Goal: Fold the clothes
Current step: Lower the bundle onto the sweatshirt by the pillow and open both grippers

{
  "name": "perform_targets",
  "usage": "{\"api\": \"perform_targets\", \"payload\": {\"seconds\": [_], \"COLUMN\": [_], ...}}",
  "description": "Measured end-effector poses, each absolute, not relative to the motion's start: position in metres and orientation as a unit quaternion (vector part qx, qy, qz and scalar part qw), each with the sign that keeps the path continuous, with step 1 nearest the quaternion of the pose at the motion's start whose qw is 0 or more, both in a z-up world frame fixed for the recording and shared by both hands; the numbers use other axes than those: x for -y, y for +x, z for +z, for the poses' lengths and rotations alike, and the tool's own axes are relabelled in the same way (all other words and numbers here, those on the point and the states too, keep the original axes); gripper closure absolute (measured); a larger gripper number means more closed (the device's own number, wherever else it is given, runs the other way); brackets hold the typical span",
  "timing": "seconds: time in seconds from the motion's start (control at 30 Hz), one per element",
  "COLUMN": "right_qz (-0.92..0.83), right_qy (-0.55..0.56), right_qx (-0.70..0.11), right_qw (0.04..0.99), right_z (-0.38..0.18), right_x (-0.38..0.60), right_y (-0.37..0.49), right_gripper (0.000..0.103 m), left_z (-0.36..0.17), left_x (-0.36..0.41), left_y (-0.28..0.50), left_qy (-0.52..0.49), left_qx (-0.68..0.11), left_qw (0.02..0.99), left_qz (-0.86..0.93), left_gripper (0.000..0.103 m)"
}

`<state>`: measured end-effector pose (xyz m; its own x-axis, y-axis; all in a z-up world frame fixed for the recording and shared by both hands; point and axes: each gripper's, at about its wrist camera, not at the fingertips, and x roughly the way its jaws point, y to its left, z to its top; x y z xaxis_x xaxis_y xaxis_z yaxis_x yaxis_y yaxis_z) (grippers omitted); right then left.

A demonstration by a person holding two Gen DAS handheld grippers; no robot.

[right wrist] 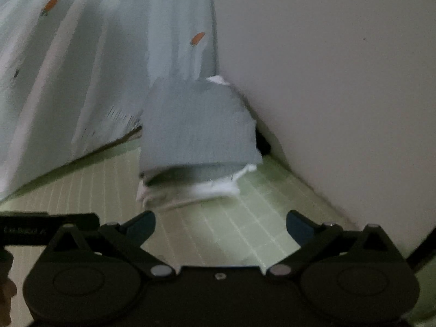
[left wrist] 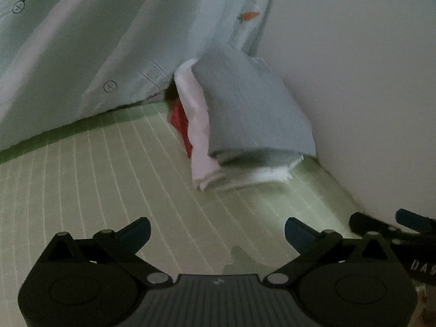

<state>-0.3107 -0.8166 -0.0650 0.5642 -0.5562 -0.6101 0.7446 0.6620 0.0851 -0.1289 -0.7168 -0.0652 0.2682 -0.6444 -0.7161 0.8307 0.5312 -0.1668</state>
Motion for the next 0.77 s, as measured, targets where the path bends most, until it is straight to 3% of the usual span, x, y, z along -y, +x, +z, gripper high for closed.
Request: {"api": "perform_targets", "payload": {"seconds": [0.77], "right_qz": [-0.373], "right_qy": [0.172], "right_qx": [-0.283], "right_qw": [0.867], "right_z": [-0.068], "right_x": [0.811], "right_y": [-0.315], "right_gripper": [0.0], "left_z": [-0.064], "left_x": [0.71], "left_y": [-0.136], "left_qy": [0.144], "left_qx": [-0.355], "left_qw": [0.793], "left_qz": [-0.474], "left_gripper": [0.0]}}
